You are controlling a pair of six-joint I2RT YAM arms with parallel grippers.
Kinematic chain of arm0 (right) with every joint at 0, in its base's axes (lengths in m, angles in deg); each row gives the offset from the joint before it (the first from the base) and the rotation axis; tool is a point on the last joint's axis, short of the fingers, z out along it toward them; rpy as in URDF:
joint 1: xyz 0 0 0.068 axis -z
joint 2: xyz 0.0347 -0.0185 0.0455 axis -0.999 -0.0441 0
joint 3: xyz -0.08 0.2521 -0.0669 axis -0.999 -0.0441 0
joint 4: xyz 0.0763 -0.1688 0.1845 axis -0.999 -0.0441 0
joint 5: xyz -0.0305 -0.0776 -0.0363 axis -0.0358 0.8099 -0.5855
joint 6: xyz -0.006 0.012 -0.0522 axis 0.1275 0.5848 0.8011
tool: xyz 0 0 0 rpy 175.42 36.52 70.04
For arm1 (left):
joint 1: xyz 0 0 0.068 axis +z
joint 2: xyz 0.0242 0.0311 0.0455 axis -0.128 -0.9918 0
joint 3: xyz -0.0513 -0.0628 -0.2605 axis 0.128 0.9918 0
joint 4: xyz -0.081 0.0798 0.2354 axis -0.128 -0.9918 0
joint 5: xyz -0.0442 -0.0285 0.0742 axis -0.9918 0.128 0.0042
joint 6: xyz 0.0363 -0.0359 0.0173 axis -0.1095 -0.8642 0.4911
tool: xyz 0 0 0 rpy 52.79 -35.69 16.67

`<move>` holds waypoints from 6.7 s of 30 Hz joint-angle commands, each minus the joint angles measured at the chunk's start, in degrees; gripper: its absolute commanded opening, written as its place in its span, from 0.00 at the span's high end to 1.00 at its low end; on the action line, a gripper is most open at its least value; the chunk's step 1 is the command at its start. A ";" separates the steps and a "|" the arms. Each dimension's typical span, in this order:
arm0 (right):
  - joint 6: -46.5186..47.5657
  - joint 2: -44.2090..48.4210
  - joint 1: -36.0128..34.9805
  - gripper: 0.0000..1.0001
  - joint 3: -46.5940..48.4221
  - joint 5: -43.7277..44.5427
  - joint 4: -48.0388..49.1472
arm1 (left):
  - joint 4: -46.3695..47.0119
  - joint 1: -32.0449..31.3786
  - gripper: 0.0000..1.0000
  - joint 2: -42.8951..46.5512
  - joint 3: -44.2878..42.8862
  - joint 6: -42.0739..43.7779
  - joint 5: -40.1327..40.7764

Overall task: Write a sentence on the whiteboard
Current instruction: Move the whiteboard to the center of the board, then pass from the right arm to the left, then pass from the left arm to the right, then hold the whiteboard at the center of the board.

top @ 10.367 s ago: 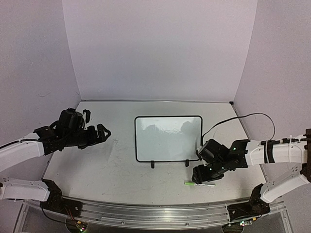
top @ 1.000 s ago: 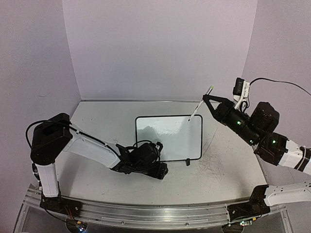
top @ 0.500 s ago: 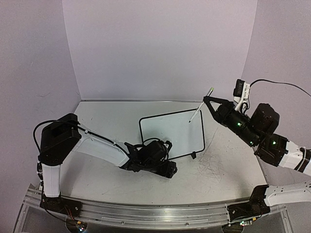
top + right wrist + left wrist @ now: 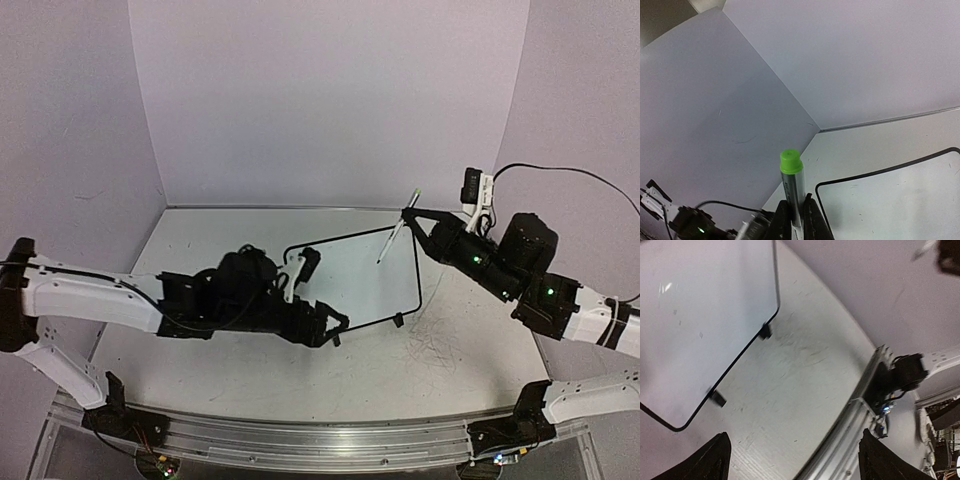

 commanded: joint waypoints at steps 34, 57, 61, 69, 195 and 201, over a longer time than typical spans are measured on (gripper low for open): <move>-8.28 -16.27 -6.09 1.00 3.98 -15.09 22.56 | 22.86 5.69 0.80 8.98 1.89 3.01 -14.24; 6.74 -9.60 -6.11 0.02 10.10 -8.45 -13.07 | 11.24 5.78 1.00 16.66 8.60 17.87 -24.38; 12.10 -8.57 -5.95 0.02 12.13 -14.35 -16.74 | 0.78 5.78 1.00 12.99 3.78 22.02 -25.83; 16.71 -15.76 -5.88 0.11 21.79 -33.70 -29.75 | -2.73 5.77 1.00 12.80 2.14 23.74 -27.21; 19.10 0.45 0.19 1.00 5.86 2.74 -26.68 | 2.21 11.23 0.00 23.85 22.29 -16.41 26.84; 22.74 -1.23 0.15 1.00 6.81 2.88 -25.35 | 3.39 11.33 0.01 25.05 24.91 -23.16 29.08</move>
